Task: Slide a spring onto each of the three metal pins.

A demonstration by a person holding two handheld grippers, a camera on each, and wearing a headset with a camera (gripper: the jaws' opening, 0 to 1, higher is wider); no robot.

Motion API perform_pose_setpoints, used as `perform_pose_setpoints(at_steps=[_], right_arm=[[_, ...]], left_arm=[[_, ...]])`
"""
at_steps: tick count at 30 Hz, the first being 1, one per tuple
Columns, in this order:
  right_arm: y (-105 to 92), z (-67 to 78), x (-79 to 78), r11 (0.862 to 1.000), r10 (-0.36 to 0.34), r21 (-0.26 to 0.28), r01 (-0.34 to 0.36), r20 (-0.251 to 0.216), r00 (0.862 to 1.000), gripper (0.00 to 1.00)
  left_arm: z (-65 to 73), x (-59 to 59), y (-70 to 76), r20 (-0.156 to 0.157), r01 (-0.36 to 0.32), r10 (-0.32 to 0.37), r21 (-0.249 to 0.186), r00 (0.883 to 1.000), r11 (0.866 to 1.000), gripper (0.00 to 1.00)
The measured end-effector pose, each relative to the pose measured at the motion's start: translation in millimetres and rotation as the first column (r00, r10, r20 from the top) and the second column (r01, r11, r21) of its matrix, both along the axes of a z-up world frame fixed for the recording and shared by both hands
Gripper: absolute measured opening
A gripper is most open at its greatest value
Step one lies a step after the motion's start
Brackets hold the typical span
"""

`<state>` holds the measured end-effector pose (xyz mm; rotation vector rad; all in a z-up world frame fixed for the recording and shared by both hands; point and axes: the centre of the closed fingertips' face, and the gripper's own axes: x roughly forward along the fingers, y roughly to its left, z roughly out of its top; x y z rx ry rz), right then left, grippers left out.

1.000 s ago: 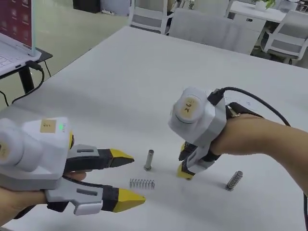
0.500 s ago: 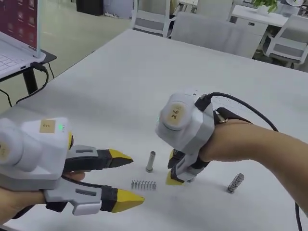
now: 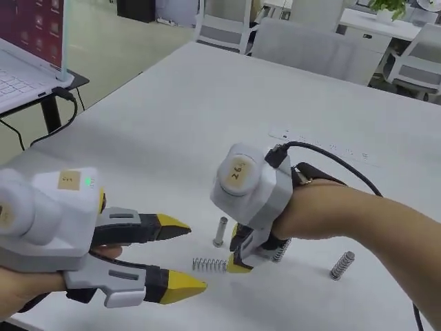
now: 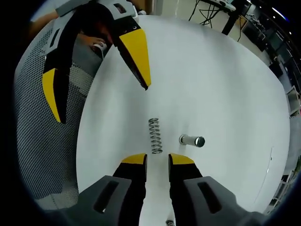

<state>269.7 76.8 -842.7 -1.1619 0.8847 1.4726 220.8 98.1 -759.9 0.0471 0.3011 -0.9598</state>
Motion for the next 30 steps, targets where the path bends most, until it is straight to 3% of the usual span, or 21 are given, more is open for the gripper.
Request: perform_pose_setpoints(at_steps=[15, 30], right_arm=[[7.0, -15.9, -4.5, 1.0, 0.02, -0.019, -0.02, -0.019, 1.0, 0.14], [7.8, -19.9, -4.4, 0.999, 0.035, -0.037, -0.036, -0.013, 0.999, 0.09]], left_arm=[[-2.8, -0.6, 4.6, -0.008, -0.005, 0.005, -0.001, 1.0, 1.0, 0.42], [-4.5, -1.0, 6.8, -0.012, -0.005, 0.005, -0.003, 1.0, 1.0, 0.42]])
